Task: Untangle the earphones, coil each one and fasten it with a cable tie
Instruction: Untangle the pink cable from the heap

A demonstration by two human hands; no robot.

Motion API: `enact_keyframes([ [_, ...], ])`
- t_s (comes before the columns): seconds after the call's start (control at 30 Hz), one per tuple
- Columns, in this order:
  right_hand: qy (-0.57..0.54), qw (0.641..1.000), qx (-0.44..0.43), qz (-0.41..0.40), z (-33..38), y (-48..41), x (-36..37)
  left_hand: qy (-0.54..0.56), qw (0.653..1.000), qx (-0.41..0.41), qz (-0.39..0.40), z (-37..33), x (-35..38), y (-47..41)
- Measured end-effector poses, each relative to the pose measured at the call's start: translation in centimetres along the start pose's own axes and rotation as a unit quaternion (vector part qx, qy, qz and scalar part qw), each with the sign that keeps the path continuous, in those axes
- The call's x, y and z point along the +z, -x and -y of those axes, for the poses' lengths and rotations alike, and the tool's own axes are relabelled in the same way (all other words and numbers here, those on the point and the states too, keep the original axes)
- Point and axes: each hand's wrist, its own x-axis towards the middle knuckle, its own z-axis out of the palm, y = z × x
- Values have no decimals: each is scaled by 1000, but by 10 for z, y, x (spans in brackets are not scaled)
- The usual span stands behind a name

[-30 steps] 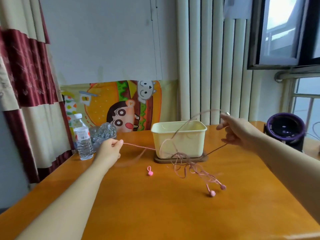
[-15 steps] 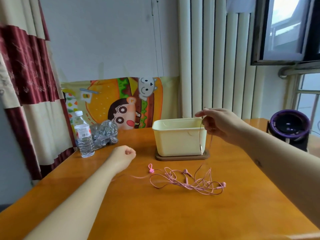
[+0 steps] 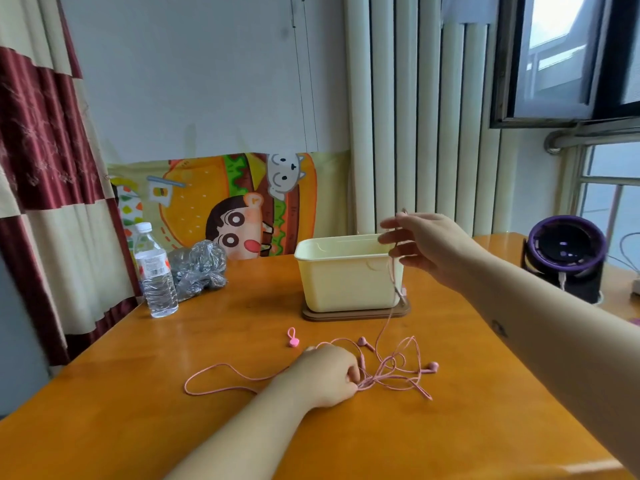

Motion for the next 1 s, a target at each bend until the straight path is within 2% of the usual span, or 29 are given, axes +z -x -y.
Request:
enact_keyframes([
  [0.13,139,989,44,24,-30,-4,-8,16,999,27,-14,4,-6,6],
  [0.27,291,948,121,40,-58,-12,-13,87,990,22,-110,21,-25,6],
  [0.3,346,926,138,56,-62,-12,-15,98,985,32,-137,24,-32,8],
  [0.37,514,841,138,95,-62,-9,-15,121,975,51,-180,26,-46,15],
  [0.4,580,801,105,98,-58,-6,-12,128,970,58,-200,27,-51,18],
  [0.43,598,793,55,103,-53,-3,-6,133,964,62,-220,27,-58,20],
  [0.47,564,817,0,119,-48,1,2,139,958,65,-242,26,-63,21],
  [0.5,490,856,-45,157,-42,7,11,147,950,67,-266,25,-68,21],
  [0.53,406,887,-59,210,-34,14,22,157,941,70,-290,23,-71,19],
  [0.57,353,896,-56,262,-28,20,33,171,931,75,-315,19,-75,19],
  [0.6,343,890,-68,292,-26,24,43,184,919,82,-339,16,-78,18],
  [0.63,355,883,-89,294,-29,24,49,193,907,91,-363,13,-82,18],
  [0.67,352,887,-109,278,-31,24,52,198,897,100,-383,13,-85,18],
  [0.73,280,927,-92,232,-32,20,50,199,888,108,-400,18,-93,21],
  [0.83,135,982,-51,124,-30,10,33,156,913,71,-369,40,-99,25],
  [0.9,54,997,-40,28,-30,-2,17,117,918,27,-378,56,-100,26],
  [1.0,-95,993,19,-63,-34,-16,-2,180,884,-53,-427,74,-99,26],
])
